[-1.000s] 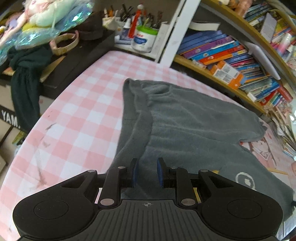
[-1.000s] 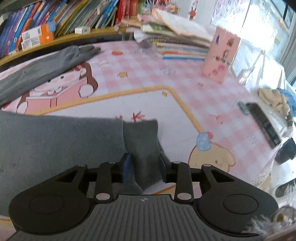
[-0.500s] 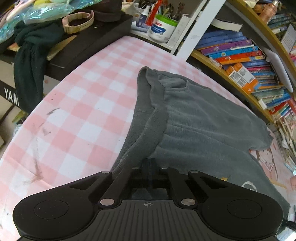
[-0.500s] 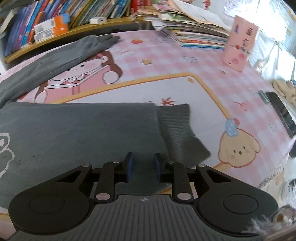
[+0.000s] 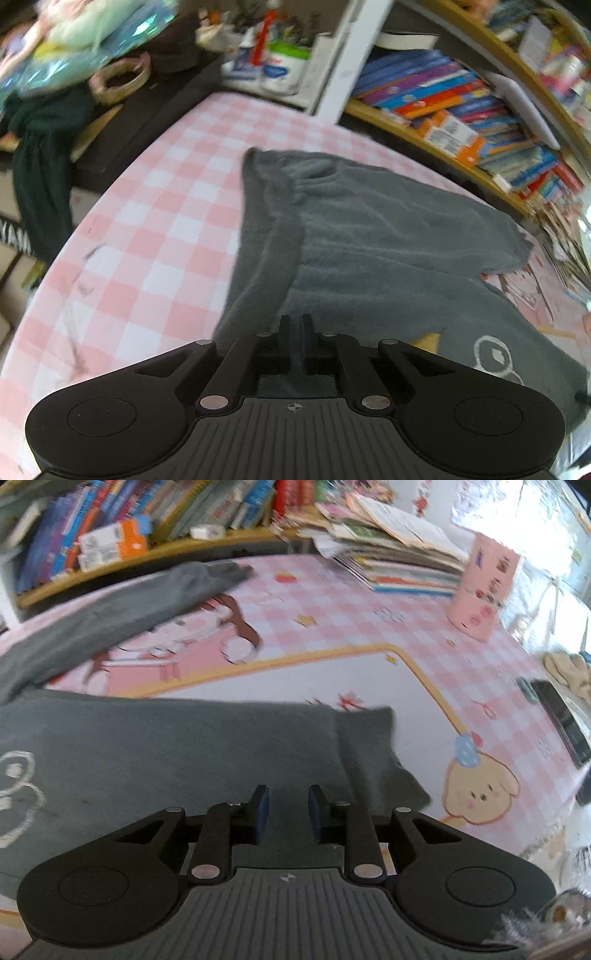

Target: Fold clothes

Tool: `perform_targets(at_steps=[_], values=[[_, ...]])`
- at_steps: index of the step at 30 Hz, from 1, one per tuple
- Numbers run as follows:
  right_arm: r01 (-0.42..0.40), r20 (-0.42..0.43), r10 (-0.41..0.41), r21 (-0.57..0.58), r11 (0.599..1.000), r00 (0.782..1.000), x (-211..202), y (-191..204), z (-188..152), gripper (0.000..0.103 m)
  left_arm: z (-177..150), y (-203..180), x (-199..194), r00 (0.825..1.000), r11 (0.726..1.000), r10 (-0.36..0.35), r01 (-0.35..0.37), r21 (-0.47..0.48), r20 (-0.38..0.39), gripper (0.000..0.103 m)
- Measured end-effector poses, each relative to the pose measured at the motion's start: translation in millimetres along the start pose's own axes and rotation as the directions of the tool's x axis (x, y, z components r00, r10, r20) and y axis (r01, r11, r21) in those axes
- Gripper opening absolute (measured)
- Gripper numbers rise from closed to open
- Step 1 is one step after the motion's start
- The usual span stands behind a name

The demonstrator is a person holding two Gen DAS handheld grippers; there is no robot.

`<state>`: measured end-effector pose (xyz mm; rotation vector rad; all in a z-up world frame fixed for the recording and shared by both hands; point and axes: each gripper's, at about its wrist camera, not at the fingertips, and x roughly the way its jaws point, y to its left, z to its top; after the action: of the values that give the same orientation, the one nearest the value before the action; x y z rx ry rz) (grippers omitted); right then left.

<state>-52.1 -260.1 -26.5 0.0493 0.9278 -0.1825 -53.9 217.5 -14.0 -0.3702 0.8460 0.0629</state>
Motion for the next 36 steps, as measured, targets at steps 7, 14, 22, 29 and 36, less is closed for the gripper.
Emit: perform_targets(at_steps=[7, 14, 22, 29, 36], values=[[-0.055, 0.035, 0.056, -0.032, 0.998, 0.998, -16, 27, 3, 0.025, 1, -17, -4, 0.999, 0.996, -0.039, 0.037, 0.086, 0.014, 0.007], [-0.069, 0.033, 0.071, -0.054, 0.996, 0.997, -27, 42, -2, 0.030, -3, -18, -5, 0.998, 0.993, -0.062, 0.060, 0.104, 0.013, 0.030], [-0.069, 0.019, 0.071, -0.080, 0.994, 0.997, -33, 50, -6, 0.032, -11, -23, -1, 0.996, 0.987, -0.083, 0.084, 0.137, -0.012, 0.039], [-0.103, 0.015, 0.105, -0.128, 0.986, 0.994, -33, 58, -2, 0.041, -13, -28, 1, 0.997, 0.987, -0.072, 0.073, 0.145, -0.016, 0.052], [-0.154, -0.001, 0.156, -0.178, 0.972, 0.988, -21, 54, 12, 0.059, -15, -43, 7, 1.000, 0.990, -0.027, 0.029, 0.135, -0.016, 0.069]])
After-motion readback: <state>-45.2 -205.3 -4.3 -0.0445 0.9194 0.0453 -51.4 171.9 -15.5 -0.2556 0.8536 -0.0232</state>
